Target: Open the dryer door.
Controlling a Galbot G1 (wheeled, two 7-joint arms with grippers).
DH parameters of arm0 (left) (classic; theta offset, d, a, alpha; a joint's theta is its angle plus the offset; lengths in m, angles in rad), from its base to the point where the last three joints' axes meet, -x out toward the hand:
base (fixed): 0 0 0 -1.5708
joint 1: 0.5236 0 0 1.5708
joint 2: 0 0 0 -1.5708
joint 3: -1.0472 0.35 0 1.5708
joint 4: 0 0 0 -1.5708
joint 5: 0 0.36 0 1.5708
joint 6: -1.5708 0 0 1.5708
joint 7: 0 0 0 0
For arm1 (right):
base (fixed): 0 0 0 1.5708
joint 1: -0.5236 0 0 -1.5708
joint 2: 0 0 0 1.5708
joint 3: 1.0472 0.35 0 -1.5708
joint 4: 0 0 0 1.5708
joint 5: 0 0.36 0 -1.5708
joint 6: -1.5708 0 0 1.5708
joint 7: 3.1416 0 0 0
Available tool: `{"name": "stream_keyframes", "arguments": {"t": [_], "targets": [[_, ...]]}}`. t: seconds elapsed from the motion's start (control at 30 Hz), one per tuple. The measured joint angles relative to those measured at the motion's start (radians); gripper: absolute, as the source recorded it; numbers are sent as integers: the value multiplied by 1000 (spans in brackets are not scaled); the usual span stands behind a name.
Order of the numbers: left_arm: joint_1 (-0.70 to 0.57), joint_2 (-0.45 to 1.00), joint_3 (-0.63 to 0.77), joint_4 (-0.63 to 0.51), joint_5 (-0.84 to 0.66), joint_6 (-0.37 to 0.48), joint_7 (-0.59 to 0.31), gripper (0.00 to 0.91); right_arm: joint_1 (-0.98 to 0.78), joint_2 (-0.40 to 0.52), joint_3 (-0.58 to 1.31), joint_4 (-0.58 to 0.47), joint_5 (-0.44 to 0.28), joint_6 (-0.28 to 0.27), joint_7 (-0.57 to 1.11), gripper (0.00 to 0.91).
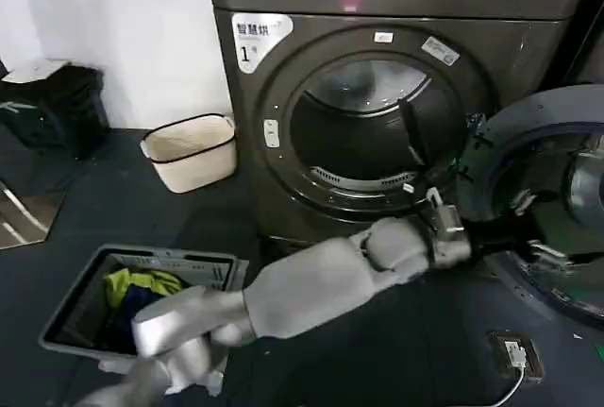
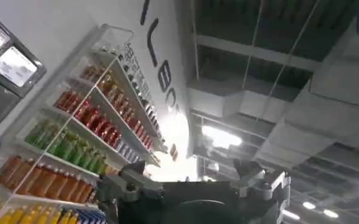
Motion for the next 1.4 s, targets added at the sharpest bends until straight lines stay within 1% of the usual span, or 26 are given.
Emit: {"name": "stream_keyframes", "arguments": {"t": [0.07,0.17,0.23,0.3,0.47,0.77,0.83,1.0,1.13,1.23,1.3,1.4], "targets": [[-1,0,16,-29,0,-33,-3,907,0,-4,0,1,-1,0,-2,907],[1,0,43,-83,-24,-58,-3,907,2,-6,-4,6,-2,0,-5,907],[9,29,58,-131,-35,-78,3,907,5,-7,-7,9,-4,0,-5,907],[8,116,68,-170,-29,-111,0,907,8,-7,-12,13,-5,0,-6,907],[8,312,75,-268,4,-124,-23,907,12,-9,-16,25,-7,-1,-9,907],[15,606,90,-396,56,-137,-49,907,10,-19,-7,32,-13,-1,-10,907],[9,685,102,-426,78,-137,-50,907,12,-20,-5,34,-26,0,-10,907],[8,890,121,-504,132,-133,-46,907,16,-24,0,37,-32,0,-10,907],[24,1029,118,-521,173,-112,-62,907,23,-30,-7,35,-38,-2,-10,907],[40,1116,121,-515,209,-71,-75,907,24,-37,-7,29,-41,-12,-12,907],[52,1171,119,-516,224,-31,-63,907,26,-41,-6,20,-45,-15,-14,907],[69,1252,98,-528,252,41,-13,907,31,-43,-10,13,-49,-15,-17,907]]}}
